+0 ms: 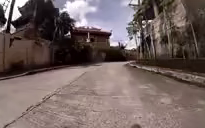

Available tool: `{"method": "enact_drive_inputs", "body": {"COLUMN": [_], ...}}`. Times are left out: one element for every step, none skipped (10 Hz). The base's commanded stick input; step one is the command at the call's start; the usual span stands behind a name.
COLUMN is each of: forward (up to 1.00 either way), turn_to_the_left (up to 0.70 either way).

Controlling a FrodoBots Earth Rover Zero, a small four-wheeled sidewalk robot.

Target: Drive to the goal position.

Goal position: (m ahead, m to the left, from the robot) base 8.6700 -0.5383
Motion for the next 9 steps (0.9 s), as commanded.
{"method": "enact_drive_inputs", "body": {"forward": [0.7,0.7,0.7,0.7,0.7,0.7,0.7,0.7,0.7], "turn_to_the_left": [0.0,0.0,0.0,0.0,0.0,0.0,0.0,0.0,0.0]}}
